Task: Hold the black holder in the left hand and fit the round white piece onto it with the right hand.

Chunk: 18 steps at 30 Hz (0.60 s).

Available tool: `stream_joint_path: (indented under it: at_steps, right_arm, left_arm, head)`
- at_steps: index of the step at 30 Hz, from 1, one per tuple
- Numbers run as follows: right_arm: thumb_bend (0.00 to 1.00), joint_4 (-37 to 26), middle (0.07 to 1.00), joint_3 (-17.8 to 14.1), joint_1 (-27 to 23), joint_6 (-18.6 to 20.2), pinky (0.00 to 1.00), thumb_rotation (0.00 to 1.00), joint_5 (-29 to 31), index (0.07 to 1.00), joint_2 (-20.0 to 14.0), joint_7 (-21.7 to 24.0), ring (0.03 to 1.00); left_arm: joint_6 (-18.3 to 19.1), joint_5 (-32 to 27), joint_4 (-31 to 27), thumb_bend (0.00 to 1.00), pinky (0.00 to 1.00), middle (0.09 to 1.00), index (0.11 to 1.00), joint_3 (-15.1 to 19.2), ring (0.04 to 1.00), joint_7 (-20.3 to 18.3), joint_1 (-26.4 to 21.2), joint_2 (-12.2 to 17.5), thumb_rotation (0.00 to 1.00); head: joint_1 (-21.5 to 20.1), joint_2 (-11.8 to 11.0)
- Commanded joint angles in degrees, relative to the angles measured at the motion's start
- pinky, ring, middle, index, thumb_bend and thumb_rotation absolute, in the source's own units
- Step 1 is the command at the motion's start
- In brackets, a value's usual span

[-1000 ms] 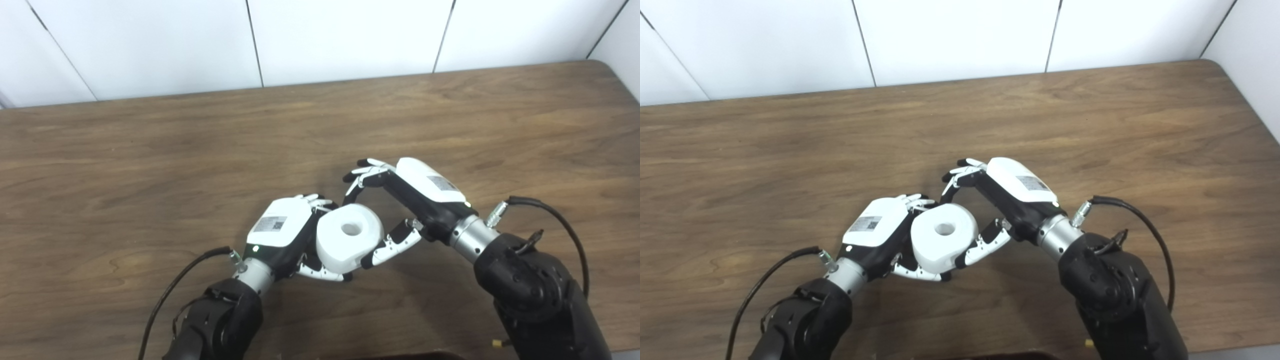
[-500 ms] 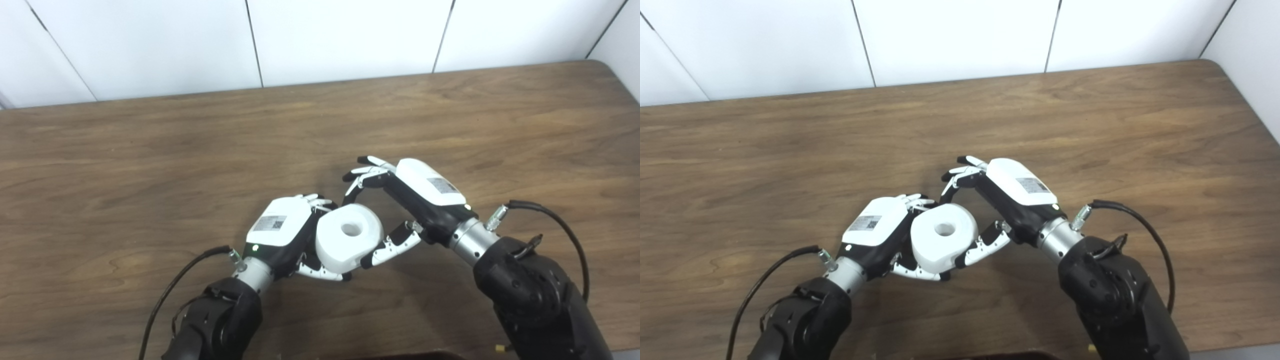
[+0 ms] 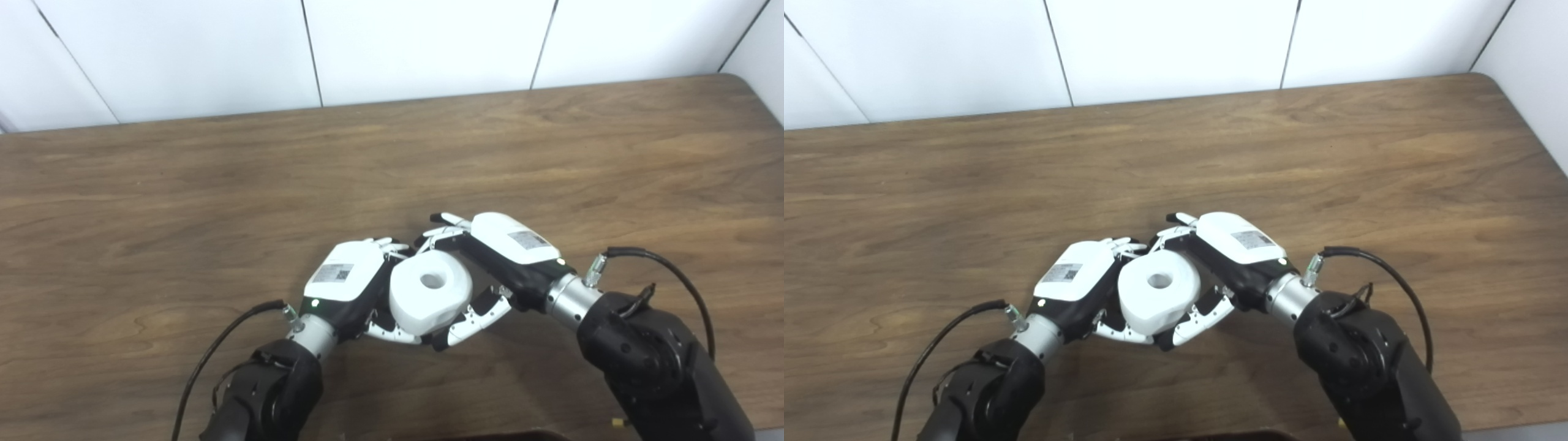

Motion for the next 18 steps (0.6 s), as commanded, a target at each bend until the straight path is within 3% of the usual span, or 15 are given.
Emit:
stream_joint_path:
  at_steps: [1,18]
  right_arm:
    - [1.0,-1.32,0.838,-0.33,-0.45,-0.18,0.9,0.36,0.07,0.656,0.11,0.51,0.965]
    - [1.0,-1.21,0.942,-0.28,-1.84,1.88,0.98,0.42,-0.96,0.817,-0.23,4.37,1.0]
  left_arm:
    - [1.27,-0.77,1.85,0.52,0.89,0.842,0.488,-0.76,0.906,-3.59,1.07,0.58,0.06]
    - [1.38,-0.8,2.09,0.52,0.89,0.838,0.487,-0.97,0.906,-4.13,0.84,0.71,0.06]
  head:
    - [-0.06,0.01]
    - [-0.01,-0.24]
